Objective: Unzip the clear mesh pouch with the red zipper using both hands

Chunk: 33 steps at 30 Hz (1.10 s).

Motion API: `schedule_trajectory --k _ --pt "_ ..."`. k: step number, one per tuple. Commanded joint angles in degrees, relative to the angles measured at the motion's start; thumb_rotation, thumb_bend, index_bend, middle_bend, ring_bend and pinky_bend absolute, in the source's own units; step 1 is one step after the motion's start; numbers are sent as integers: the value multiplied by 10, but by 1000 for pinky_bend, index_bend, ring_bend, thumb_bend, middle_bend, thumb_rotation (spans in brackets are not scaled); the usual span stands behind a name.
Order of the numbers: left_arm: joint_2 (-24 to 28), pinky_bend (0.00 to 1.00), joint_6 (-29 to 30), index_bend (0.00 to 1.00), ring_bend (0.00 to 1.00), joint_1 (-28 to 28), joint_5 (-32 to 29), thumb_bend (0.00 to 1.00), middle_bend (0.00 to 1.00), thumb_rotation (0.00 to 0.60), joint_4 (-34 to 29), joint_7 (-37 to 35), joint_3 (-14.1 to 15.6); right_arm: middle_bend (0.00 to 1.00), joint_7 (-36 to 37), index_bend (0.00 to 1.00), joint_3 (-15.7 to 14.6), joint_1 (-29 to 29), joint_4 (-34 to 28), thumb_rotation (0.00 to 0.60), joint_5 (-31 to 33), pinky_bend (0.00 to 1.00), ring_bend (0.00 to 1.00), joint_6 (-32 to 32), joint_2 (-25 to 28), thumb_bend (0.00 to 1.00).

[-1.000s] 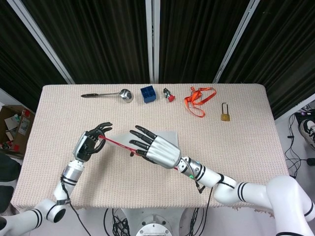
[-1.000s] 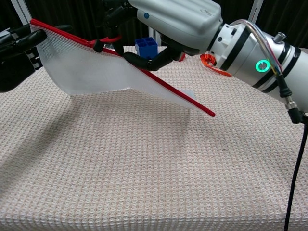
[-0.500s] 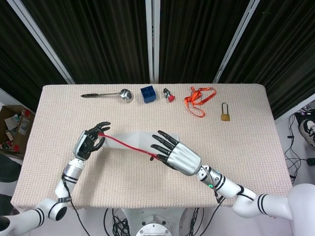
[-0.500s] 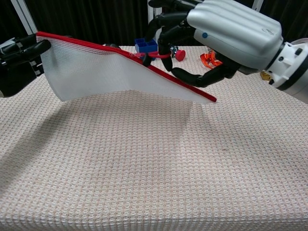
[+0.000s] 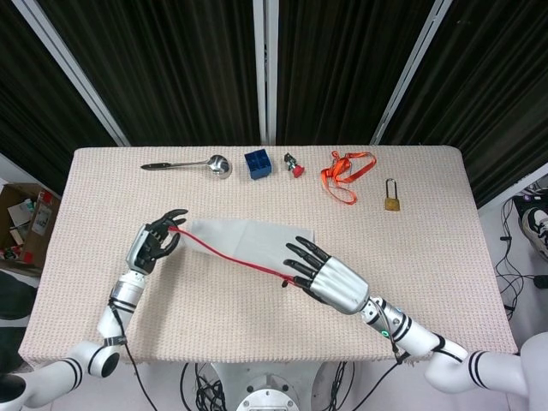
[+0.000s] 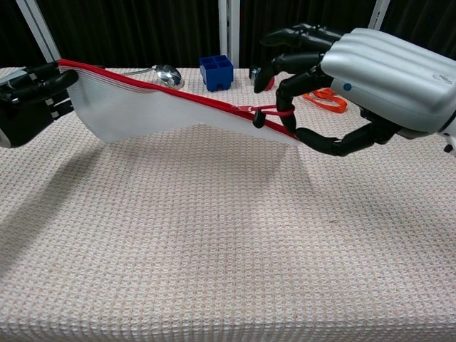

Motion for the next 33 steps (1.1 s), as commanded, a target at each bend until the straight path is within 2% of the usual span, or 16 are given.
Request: schedule_trajectory --k 1,14,22,24,26,27,29,30,32,33 --pt "-2 163 -3 694 106 1 -2 472 243 600 5 -4 -2 230 -2 909 -6 -13 3 600 -5 0 0 9 5 477" --pt "-4 163 -14 699 106 4 -5 473 243 600 16 -17 -10 228 6 909 -15 -49 7 600 -14 0 0 16 18 477" --pt "-1 163 -20 700 106 4 1 476 244 600 17 1 -7 219 -3 906 -14 -67 14 600 -8 0 0 10 28 477" --pt "2 163 -21 657 106 0 13 473 235 600 25 43 3 209 -2 885 -9 -66 18 600 -5 0 0 3 23 477" --pt "9 163 -21 547 105 -4 29 445 210 600 29 106 18 200 1 849 -6 -61 18 600 -1 0 0 -12 18 471" --pt "16 163 -21 437 105 -7 38 398 185 600 31 152 26 193 0 823 -5 -58 19 600 1 0 0 -23 15 461" --pt "31 161 -24 323 104 -9 45 319 160 600 20 253 35 172 -7 757 -2 -51 16 600 10 0 0 -50 11 421" --pt "40 160 -26 269 104 -9 44 257 150 600 10 300 37 148 -15 670 0 -49 12 600 17 0 0 -64 11 379" --pt "65 157 -27 219 104 -6 38 179 142 600 -25 413 39 75 -43 405 5 -45 -11 600 45 0 0 -107 19 254" --pt "77 155 -28 197 104 -3 33 140 140 600 -44 463 38 34 -57 215 8 -44 -26 600 62 0 0 -125 25 161"
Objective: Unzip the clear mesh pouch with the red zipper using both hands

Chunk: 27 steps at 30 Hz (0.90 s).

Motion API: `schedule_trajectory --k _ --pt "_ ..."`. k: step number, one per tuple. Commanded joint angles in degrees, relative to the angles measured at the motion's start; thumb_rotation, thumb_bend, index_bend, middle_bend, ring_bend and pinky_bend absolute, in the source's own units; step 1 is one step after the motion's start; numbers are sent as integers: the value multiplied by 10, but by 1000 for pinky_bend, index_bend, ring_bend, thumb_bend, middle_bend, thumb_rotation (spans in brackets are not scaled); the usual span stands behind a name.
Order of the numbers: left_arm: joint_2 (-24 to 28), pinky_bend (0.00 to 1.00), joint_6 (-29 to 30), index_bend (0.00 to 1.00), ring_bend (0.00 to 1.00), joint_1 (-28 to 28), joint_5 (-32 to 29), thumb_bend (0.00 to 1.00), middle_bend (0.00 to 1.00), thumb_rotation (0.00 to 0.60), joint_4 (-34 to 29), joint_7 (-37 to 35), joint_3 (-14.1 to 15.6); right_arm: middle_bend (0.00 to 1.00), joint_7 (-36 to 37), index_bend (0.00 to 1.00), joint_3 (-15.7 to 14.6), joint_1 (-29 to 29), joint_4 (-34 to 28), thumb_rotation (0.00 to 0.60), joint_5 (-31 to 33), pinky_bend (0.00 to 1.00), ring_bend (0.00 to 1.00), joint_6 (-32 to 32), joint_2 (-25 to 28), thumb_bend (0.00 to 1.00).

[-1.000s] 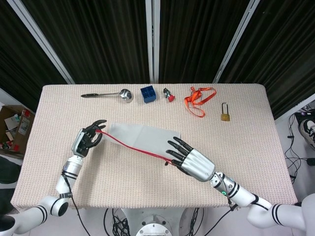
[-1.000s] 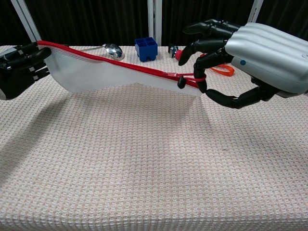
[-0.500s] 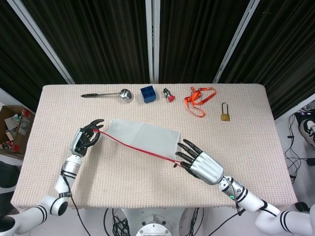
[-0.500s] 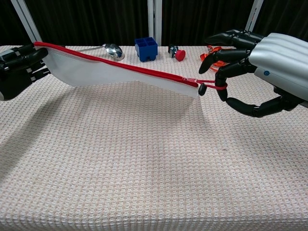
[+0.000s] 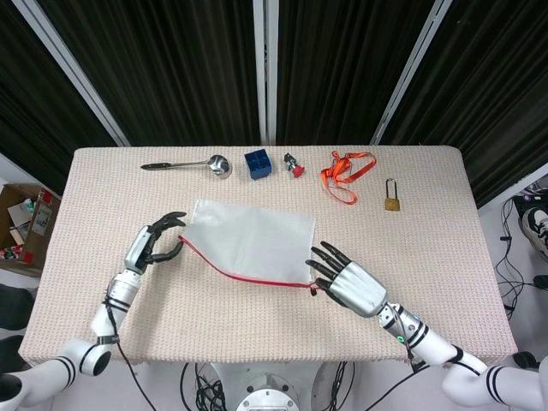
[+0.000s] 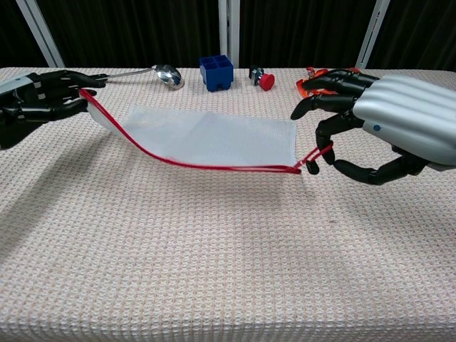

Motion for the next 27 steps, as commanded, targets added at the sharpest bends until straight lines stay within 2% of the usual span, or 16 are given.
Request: schedule_trajectory --k 1,3,5,8,11,14,16,17,21,27 --pt "68 154 -5 185 104 4 0 119 138 600 -77 304 19 8 -54 80 13 8 -52 600 63 0 0 -77 17 76" --pt "98 151 -1 167 104 13 -20 80 136 600 -124 423 15 0 -81 0 23 8 -95 600 110 0 0 -115 41 7" --pt "130 151 6 161 104 25 -43 60 136 600 -170 526 11 0 -97 0 33 5 -131 600 147 0 0 -133 68 0" --pt "175 152 23 161 105 45 -79 57 136 600 -224 628 4 0 -106 0 42 -7 -165 600 175 0 0 -125 111 0" --pt "211 155 46 170 105 70 -119 53 140 600 -248 698 -4 0 -96 0 53 -32 -187 600 196 0 0 -89 152 1" --pt "241 158 64 188 105 97 -151 51 150 600 -256 726 -7 45 -64 0 68 -67 -192 600 208 14 0 -28 176 65" --pt "262 159 71 199 105 116 -163 50 155 600 -261 726 -3 122 -36 41 73 -91 -193 600 219 76 3 2 193 153" --pt "270 159 73 204 105 124 -166 48 155 600 -262 723 0 133 -24 62 75 -102 -194 600 224 97 10 13 201 167" --pt "296 158 92 205 105 162 -171 41 156 600 -274 708 16 151 39 116 67 -148 -193 600 225 127 41 57 229 176" --pt "306 158 190 205 105 232 -124 36 156 600 -327 697 43 109 82 119 37 -221 -177 600 188 128 37 134 231 176"
